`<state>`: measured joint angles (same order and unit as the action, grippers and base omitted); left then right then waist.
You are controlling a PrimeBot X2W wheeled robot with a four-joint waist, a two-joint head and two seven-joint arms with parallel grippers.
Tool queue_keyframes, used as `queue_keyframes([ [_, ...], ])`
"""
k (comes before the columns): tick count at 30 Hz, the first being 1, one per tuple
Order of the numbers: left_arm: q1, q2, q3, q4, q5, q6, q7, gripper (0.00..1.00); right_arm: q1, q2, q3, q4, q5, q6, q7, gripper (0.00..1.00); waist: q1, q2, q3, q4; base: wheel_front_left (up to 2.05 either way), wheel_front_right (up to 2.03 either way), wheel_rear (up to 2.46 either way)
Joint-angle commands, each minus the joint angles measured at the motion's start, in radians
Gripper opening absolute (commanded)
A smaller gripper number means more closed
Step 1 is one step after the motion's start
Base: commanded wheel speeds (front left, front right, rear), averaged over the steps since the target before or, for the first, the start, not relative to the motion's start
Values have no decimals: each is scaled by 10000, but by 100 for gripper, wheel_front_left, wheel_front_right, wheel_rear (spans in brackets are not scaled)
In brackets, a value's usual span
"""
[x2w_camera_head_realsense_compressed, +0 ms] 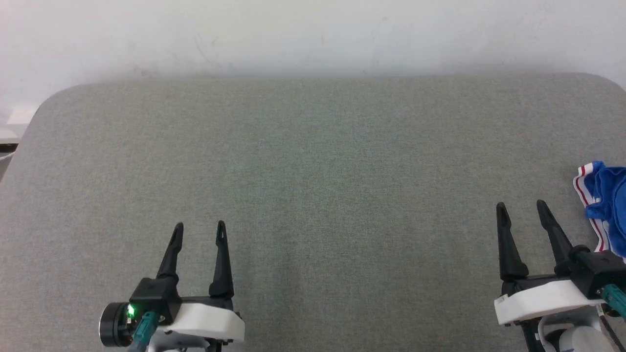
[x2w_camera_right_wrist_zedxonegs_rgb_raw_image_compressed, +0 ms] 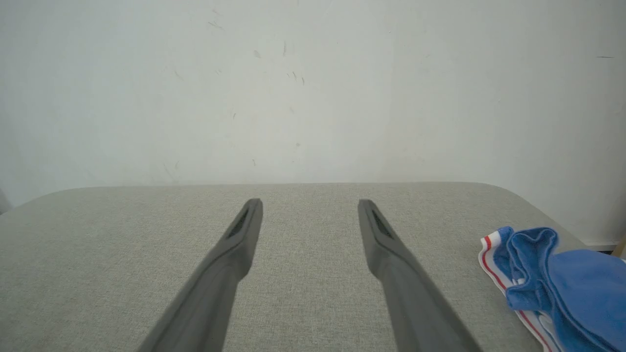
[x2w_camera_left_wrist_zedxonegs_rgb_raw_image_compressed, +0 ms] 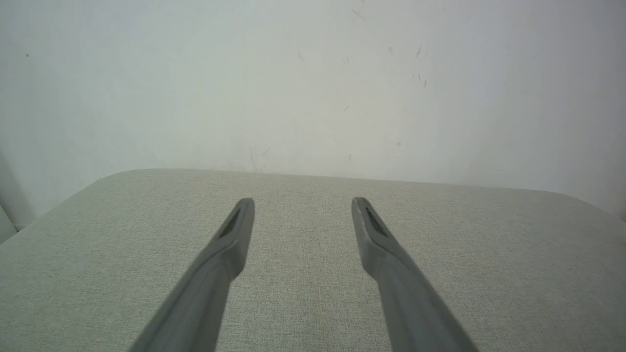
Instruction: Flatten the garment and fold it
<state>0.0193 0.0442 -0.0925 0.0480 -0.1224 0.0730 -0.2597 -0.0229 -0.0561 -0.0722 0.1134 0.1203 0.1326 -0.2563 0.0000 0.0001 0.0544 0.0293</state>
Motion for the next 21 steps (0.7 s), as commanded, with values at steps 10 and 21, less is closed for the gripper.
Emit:
queue_keyframes([
  [10, -5, -17, 32, -31, -38, -3, 19, 0, -2, 12, 26, -32, 19, 2, 7, 0, 0, -1, -2, -20, 0, 0, 0],
  [21, -19, -15, 90, -63, 56, -59, 236, 0, 16, 15, 78, -113, -73, 0, 200, 0, 0, -1, -43, -41, 0, 0, 0],
])
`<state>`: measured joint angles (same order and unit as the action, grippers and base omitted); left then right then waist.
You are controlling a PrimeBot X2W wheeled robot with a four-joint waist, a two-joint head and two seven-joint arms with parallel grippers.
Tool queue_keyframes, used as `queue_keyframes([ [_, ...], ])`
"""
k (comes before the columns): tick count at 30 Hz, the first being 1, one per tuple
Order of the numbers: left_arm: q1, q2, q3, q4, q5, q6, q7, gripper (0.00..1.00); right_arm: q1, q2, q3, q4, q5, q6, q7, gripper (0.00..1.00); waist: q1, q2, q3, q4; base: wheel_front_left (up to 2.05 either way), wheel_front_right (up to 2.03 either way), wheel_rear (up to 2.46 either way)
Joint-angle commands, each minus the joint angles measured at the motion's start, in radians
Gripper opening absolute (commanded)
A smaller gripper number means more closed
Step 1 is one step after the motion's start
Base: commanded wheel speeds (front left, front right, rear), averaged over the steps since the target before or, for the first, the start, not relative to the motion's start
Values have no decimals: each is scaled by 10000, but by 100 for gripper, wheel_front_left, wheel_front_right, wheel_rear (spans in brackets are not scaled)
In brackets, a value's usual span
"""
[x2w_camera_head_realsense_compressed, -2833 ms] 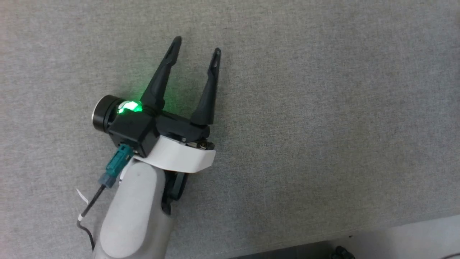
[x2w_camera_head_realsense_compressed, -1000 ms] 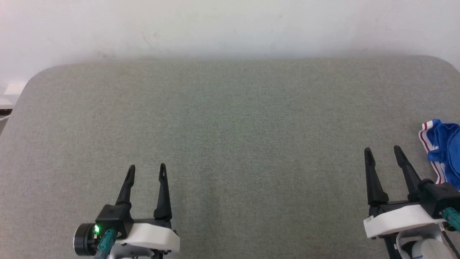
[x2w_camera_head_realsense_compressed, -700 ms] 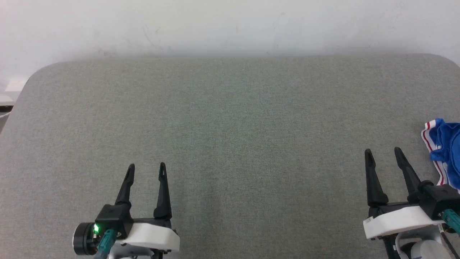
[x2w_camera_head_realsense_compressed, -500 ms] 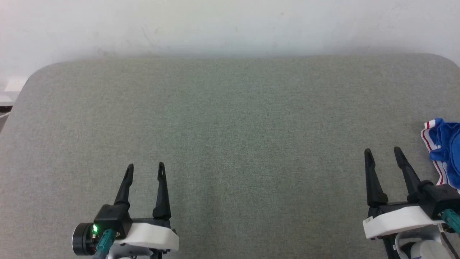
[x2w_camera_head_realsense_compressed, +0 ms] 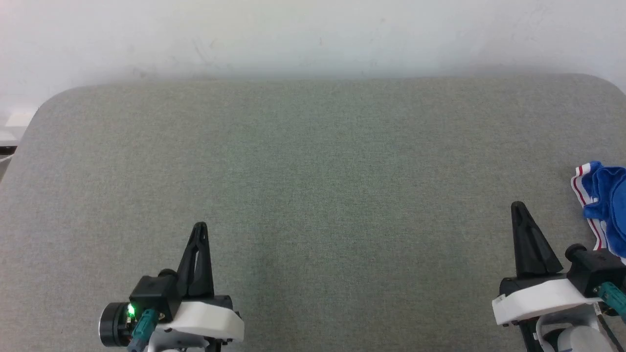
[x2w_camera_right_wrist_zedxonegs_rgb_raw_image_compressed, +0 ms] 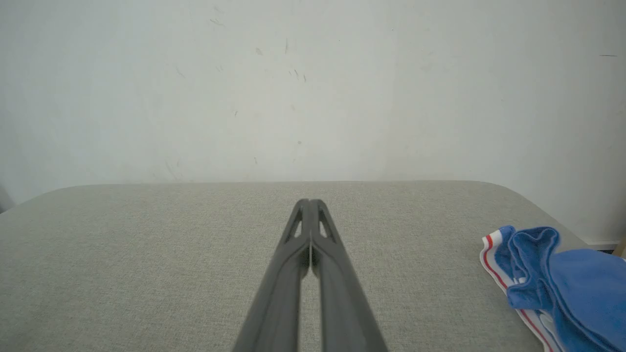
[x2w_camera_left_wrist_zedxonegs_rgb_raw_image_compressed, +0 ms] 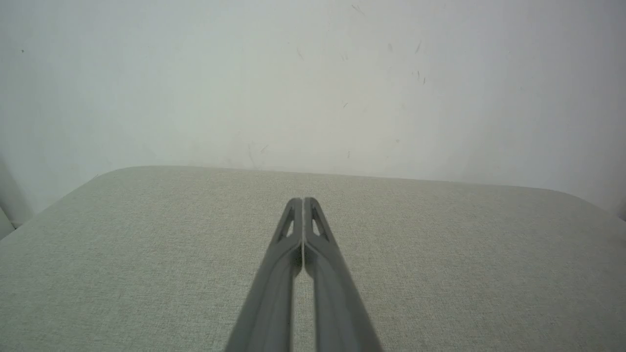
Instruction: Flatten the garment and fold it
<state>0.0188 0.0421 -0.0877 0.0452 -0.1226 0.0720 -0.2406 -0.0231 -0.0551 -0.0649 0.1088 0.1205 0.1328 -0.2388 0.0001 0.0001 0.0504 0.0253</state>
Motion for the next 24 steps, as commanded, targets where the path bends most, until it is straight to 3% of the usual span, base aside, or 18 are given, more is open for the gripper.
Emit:
queue_keyframes([
  [1, -16, 7, 50, -38, 69, -56, 65, 0, 19, 6, 11, -76, -84, -2, 46, 0, 0, -1, -7, -3, 0, 0, 0],
  [24, -49, 21, 208, -118, 291, -183, 514, 0, 60, 14, 133, -270, -299, -5, 495, 0, 0, -1, -102, -51, 0, 0, 0],
])
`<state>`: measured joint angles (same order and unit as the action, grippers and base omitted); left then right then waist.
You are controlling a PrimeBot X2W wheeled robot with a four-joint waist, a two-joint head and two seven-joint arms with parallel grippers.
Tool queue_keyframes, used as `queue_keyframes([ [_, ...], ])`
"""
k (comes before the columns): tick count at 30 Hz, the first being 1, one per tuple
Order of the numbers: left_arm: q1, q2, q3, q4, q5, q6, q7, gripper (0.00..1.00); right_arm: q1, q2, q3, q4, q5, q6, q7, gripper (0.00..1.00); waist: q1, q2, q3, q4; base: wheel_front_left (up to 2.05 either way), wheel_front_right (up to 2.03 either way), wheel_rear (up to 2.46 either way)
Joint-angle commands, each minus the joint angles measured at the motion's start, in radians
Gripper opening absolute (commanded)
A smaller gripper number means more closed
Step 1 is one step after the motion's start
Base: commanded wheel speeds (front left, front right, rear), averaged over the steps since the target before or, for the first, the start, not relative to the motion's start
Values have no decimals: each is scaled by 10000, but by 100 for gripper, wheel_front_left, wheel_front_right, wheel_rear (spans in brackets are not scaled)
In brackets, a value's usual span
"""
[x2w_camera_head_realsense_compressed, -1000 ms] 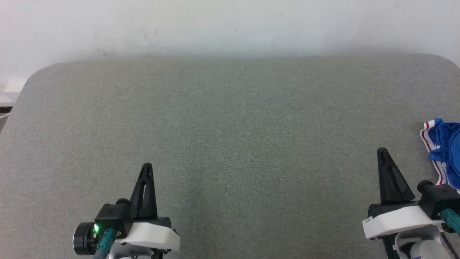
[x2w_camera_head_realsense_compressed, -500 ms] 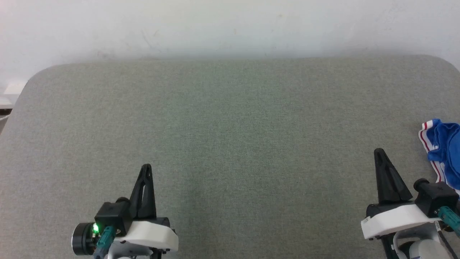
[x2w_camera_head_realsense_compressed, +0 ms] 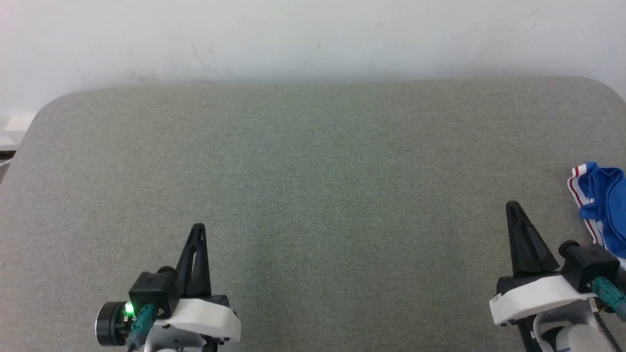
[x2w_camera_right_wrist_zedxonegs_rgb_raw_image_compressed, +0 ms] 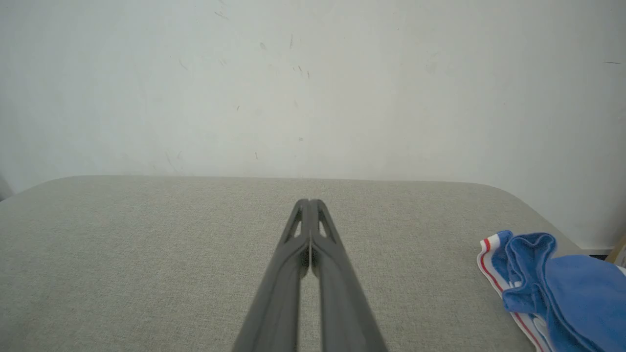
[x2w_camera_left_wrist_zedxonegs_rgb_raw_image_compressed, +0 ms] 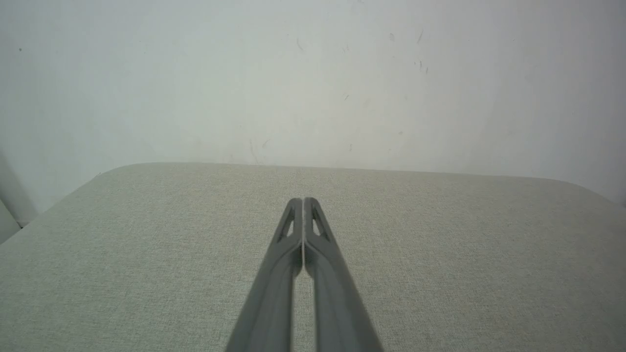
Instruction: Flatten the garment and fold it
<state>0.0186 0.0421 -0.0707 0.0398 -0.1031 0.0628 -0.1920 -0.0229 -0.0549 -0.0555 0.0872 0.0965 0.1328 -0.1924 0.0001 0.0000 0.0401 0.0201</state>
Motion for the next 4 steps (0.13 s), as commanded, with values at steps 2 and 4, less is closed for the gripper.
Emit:
queue_keyframes([
  [2, -50, 22, 52, -71, 115, -103, 70, 0, 62, 13, 51, -71, -79, -6, 72, 0, -1, 0, -8, -4, 0, 0, 0],
  [4, -53, 24, 67, -78, 136, -114, 111, 0, 65, 14, 62, -89, -99, -6, 113, 0, -1, 0, -17, -8, 0, 0, 0],
])
